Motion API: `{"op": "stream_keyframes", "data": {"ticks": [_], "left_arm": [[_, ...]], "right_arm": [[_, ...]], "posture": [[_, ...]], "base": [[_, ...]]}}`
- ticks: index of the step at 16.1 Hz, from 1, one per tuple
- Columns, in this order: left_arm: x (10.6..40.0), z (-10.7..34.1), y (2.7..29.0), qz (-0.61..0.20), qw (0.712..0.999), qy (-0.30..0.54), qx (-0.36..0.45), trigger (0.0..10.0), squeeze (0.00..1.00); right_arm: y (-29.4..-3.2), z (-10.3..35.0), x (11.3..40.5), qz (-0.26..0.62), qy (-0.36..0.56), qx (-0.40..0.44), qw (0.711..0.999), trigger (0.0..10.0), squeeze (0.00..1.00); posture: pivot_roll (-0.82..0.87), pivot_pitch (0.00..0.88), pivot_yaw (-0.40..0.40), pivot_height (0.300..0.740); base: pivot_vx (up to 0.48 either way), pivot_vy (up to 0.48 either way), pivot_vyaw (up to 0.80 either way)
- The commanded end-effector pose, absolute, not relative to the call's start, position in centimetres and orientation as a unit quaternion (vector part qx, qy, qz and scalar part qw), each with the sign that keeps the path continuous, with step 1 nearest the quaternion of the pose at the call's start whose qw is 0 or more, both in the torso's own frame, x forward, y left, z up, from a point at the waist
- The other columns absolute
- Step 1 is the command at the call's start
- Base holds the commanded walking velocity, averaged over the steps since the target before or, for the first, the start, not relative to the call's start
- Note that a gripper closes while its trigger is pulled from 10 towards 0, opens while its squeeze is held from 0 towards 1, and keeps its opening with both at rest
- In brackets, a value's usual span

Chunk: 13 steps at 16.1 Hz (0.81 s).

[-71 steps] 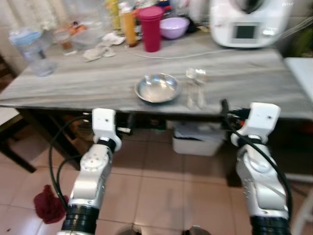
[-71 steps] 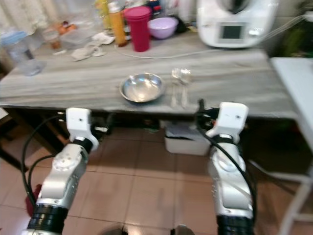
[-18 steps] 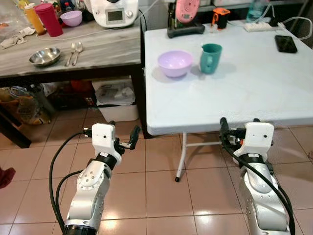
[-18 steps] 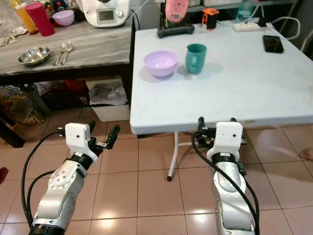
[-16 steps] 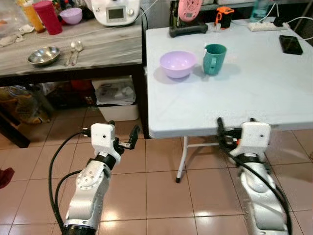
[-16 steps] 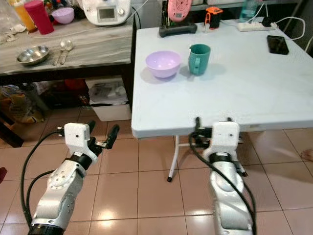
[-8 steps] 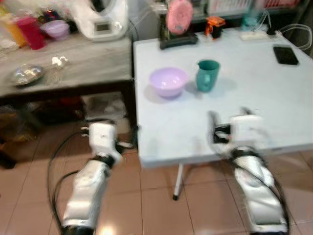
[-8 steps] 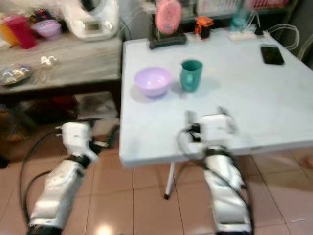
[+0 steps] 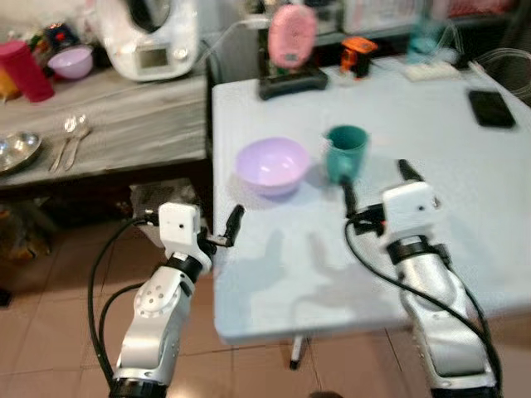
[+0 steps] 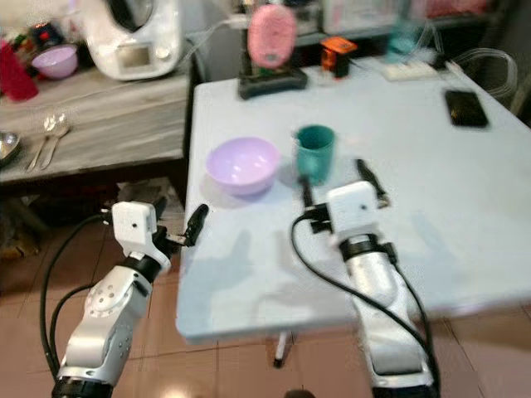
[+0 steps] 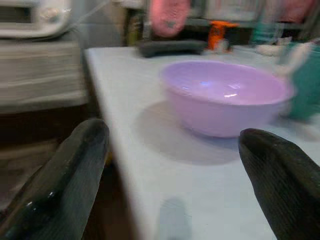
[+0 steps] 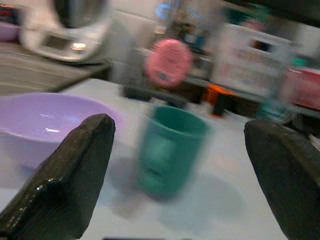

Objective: Setting the table

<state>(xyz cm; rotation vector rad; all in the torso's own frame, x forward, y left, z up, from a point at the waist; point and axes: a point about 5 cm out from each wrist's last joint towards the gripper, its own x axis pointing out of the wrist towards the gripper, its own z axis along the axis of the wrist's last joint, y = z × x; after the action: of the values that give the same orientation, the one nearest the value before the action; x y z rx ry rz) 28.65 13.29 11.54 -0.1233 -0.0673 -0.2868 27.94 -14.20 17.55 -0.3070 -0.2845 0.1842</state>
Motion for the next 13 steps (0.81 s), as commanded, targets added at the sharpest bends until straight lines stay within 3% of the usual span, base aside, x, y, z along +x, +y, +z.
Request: {"op": "stream_keyframes", "data": {"ticks": [1, 5, 13], "left_arm": [[28.5, 11.3, 14.3, -0.125, 0.990, -0.031, -0.051, 10.0, 0.00], [28.2, 11.2, 14.3, -0.138, 0.989, -0.033, -0.029, 10.0, 0.00], [26.2, 11.2, 12.2, -0.310, 0.949, -0.045, 0.017, 10.0, 0.00]], "right_arm": [[-13.4, 18.1, 27.6, 0.116, -0.156, -0.158, 0.968, 10.0, 0.00], [-13.5, 18.1, 27.6, 0.137, -0.154, -0.181, 0.962, 10.0, 0.00], [-16.5, 19.0, 32.0, 0.212, -0.087, -0.279, 0.933, 10.0, 0.00]], "posture": [[-0.22, 0.095, 0.082, 0.740], [-0.22, 0.095, 0.077, 0.740], [-0.23, 0.155, 0.067, 0.740]], "base": [[0.000, 0.000, 0.00], [0.000, 0.000, 0.00], [0.000, 0.000, 0.00]]}}
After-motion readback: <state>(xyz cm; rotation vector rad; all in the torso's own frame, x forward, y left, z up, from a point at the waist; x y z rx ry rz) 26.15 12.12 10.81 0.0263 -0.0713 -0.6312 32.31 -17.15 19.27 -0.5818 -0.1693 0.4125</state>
